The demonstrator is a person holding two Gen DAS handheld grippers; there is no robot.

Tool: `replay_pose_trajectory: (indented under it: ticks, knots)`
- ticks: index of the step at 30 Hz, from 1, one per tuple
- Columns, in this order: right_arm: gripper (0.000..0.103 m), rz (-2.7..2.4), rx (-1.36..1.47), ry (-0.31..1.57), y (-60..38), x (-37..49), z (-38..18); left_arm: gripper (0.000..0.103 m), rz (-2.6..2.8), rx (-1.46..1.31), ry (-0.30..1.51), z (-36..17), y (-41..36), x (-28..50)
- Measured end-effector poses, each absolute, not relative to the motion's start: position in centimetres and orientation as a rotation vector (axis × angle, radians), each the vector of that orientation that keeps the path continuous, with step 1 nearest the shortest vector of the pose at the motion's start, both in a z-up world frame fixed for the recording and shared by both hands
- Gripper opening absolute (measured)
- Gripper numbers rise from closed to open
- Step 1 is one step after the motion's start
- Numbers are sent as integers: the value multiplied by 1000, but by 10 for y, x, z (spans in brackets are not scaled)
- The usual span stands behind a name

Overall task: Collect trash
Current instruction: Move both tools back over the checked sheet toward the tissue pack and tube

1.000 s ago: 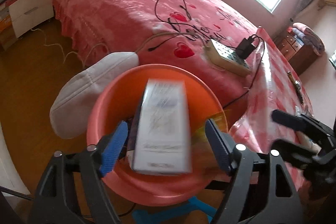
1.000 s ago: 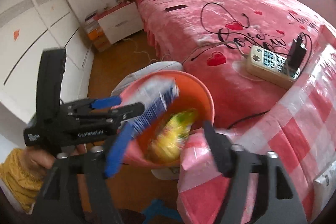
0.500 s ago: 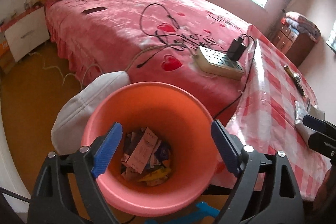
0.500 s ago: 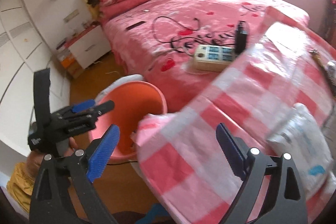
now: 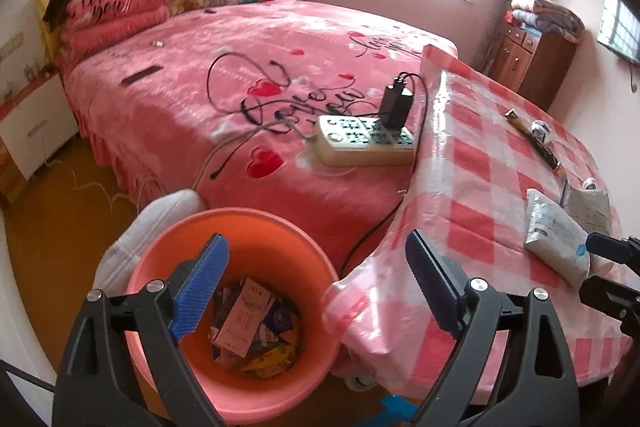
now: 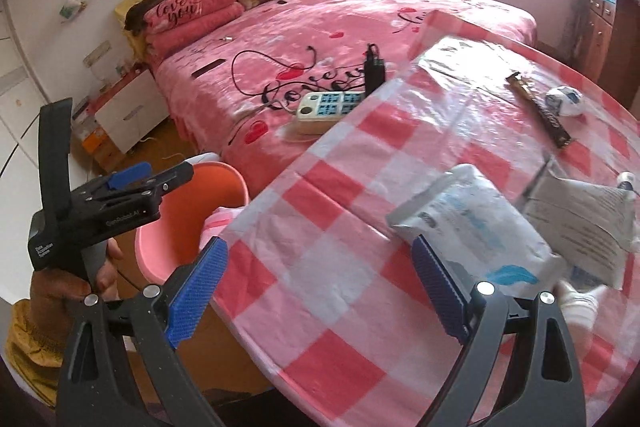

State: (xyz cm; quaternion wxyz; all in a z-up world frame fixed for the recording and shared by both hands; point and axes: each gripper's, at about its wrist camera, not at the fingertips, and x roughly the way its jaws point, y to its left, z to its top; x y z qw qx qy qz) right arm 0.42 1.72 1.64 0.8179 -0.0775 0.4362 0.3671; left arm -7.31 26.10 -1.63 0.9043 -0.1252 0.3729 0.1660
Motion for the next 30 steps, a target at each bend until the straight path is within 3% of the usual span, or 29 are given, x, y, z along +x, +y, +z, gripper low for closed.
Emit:
replay_pose_trajectory:
  ticks: [30]
  knots:
    - [93, 600, 29, 963, -123, 39, 10, 91, 217, -4, 826, -7, 148, -10]
